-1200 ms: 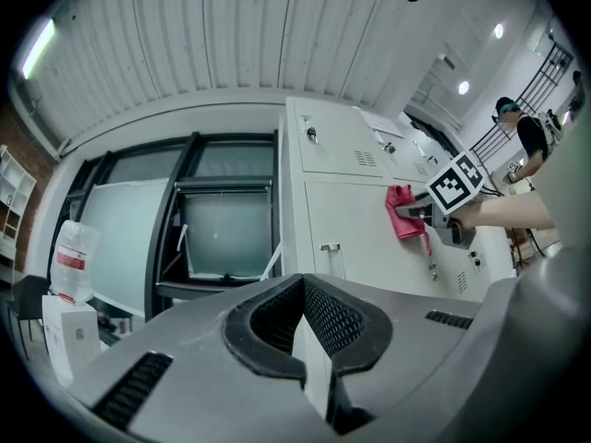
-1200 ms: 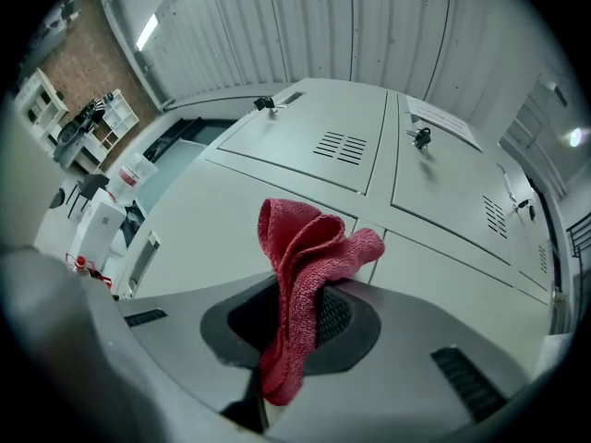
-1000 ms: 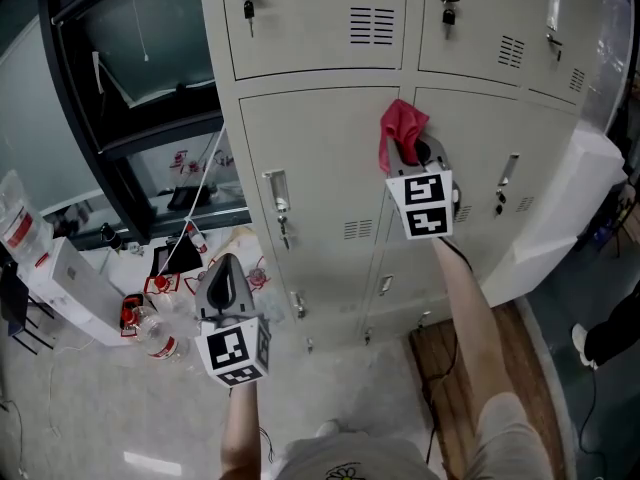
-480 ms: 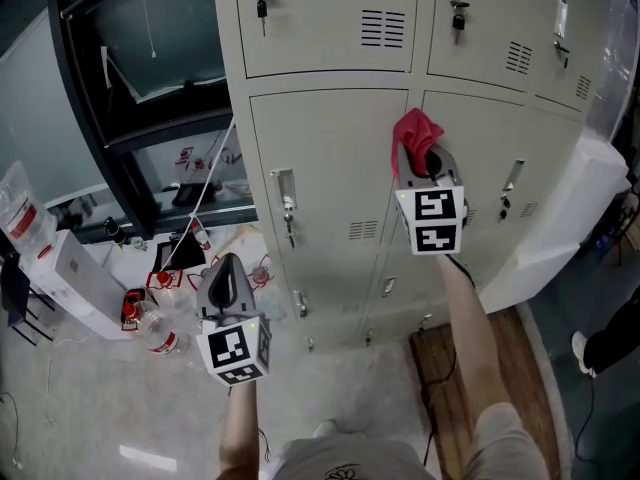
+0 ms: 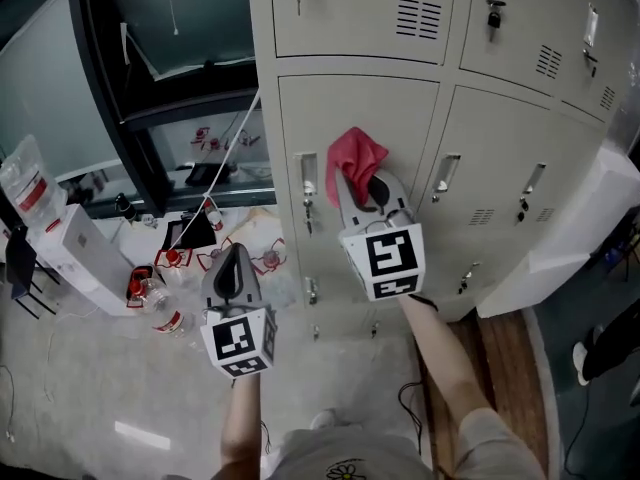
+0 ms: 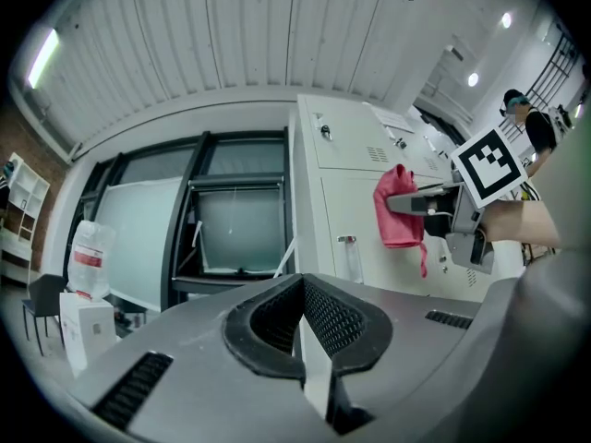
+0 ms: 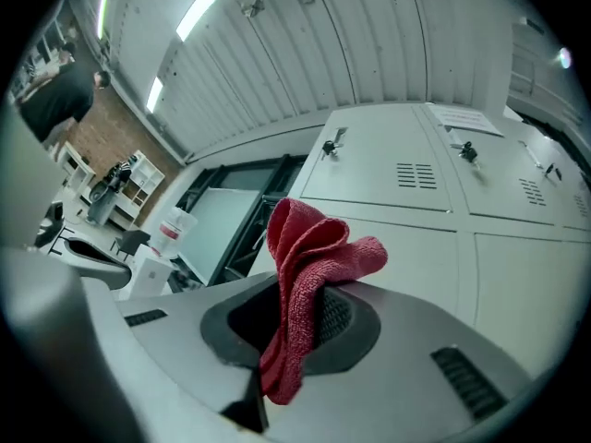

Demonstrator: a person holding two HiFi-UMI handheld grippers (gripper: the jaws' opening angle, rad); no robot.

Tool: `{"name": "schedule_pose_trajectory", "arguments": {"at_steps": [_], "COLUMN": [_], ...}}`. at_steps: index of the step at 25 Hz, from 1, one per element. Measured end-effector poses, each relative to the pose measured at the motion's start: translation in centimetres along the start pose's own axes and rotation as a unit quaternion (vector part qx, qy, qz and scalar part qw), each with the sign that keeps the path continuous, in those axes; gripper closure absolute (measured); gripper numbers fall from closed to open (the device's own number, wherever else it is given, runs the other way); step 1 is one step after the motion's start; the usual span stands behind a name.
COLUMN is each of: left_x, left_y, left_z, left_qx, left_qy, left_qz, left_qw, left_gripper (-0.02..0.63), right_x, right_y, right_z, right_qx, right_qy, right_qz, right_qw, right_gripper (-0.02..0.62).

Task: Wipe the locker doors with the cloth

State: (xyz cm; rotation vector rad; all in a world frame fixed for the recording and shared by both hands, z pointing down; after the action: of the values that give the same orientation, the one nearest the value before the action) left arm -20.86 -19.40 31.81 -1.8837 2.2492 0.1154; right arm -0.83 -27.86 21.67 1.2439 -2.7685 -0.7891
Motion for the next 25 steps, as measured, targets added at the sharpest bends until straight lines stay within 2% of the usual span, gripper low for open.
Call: {"name": "schedule_pose_trajectory", "arguments": {"at_steps": [6, 9, 15, 25], "left_x": [-0.4, -0.8, -1.2, -0.9], "left_y": [1.7, 2.5, 4.3, 4.2], "left_z": [-0.6, -0.8, -1.0, -1.0], "left_qx": [0.0, 0.002, 0.002, 0.005], "left_qy": [0.009, 0.011, 0.016, 0.015], "left_qz": [0.023, 0.034, 0.057, 0.056], "left_qw": [0.9997, 0.9994, 0.9982, 0.9983], "left_gripper": [0.589, 0.589, 0.589, 0.589], "right_x": [4.3, 6.0, 8.3, 9.5], "right_y": [3.5, 4.4, 4.9, 4.1], "right_z": [-1.3, -2.2, -4.1, -5.1], "right_qx": [-0.001, -0.008, -0.024, -0.034], "right_qy": [0.001, 0.01, 0.042, 0.065], "right_qz": [0.053, 0.066, 0.071, 0.059], "right_qw": [0.999, 0.998, 0.996, 0.996], "right_gripper": [0.569, 0.569, 0.569, 0.569]}}
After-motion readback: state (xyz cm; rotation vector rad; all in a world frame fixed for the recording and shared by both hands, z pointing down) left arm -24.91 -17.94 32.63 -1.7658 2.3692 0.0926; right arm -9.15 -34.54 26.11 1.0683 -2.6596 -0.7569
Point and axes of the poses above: the fingertips, and each gripper's own axes: x forward along the fingers, y to its left, z out of its top, the point moved 7 cm from there along -x, backward along the fingers, and after that the axes turned 11 degrees about z, right-handed, at the moved point
